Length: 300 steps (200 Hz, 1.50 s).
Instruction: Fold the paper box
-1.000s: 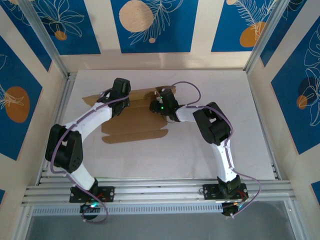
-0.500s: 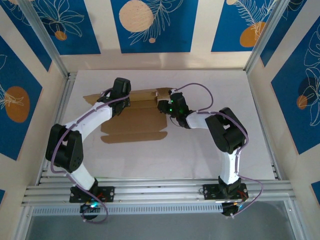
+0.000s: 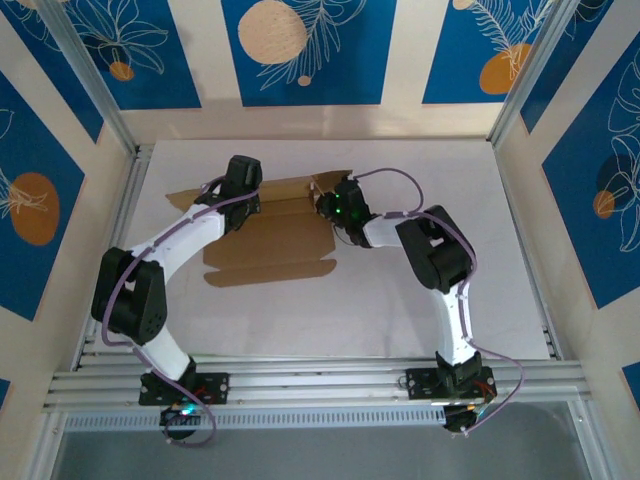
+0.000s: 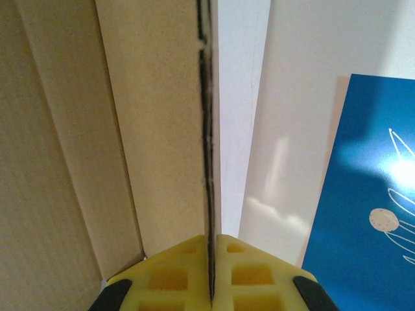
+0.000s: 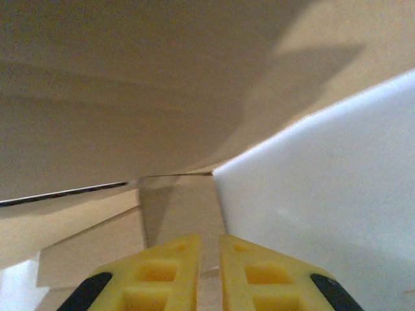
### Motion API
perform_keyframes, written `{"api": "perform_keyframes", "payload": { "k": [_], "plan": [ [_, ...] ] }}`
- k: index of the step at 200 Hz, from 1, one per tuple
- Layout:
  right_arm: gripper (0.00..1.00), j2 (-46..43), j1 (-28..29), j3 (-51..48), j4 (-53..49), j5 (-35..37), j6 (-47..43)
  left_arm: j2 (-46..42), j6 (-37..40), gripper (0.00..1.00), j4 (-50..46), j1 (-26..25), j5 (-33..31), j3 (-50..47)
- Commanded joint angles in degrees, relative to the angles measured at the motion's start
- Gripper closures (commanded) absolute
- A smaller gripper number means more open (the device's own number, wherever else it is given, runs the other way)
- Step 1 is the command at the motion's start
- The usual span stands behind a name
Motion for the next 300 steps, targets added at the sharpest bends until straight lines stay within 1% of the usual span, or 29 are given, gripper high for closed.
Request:
{"api": "perform_keyframes", "payload": {
  "k": [1,16,37,105,131,153,179,189,212,229,252,271,300],
  "plan": [
    [0.81,4.1,-0.5,2.0,9.2,-3.0,10.9,1.9,-1.2,1.0,-4.8,-1.0,3.3,0.6],
    [0.81,5.9,-0.6,3.2,11.9,-4.5,13.0,2.0,-1.5,1.0,-4.6,-1.1,3.7,0.3],
    [0.81,6.8,-0.3,4.6,12.9,-6.1,12.7,1.9,-1.6,1.0,-4.5,-1.1,3.9,0.0],
    [0.8,5.6,0.8,6.1,9.3,-8.5,3.6,2.2,-1.7,1.0,-3.6,-1.2,4.4,-0.5],
    [0.78,5.7,0.5,6.4,10.2,-10.0,2.1,2.1,-1.6,1.0,-3.8,-1.3,4.4,-0.1],
    [0.76,7.4,0.6,10.9,5.6,-13.8,-0.1,2.2,-1.4,1.0,-4.2,-1.3,4.7,0.7],
    [0.76,9.7,2.2,18.4,-6.3,-16.1,-5.1,2.3,-1.4,1.0,-4.5,-1.2,4.7,1.4],
    [0.76,10.3,2.9,19.5,-9.2,-15.8,-6.3,2.3,-1.2,1.0,-4.6,-1.1,4.5,2.0],
    [0.76,10.1,3.1,19.5,-12.4,-15.9,-8.1,2.7,-0.9,1.0,-5.5,-0.7,4.7,3.4],
    [0.76,8.2,2.5,17.9,-13.1,-16.9,-10.0,2.7,-0.9,1.0,-6.6,0.3,5.1,4.3],
    [0.73,2.2,0.8,12.3,-11.0,-19.0,-11.5,1.5,0.2,1.0,-8.4,2.2,4.9,5.4],
    [0.7,-3.1,-1.3,8.2,-10.9,-23.6,-12.5,1.0,1.7,1.0,-10.2,3.6,5.0,6.3],
    [0.67,-11.8,-3.9,1.2,-15.1,-26.8,-15.0,1.4,3.0,1.0,-11.4,4.4,5.7,6.3]
  ]
}}
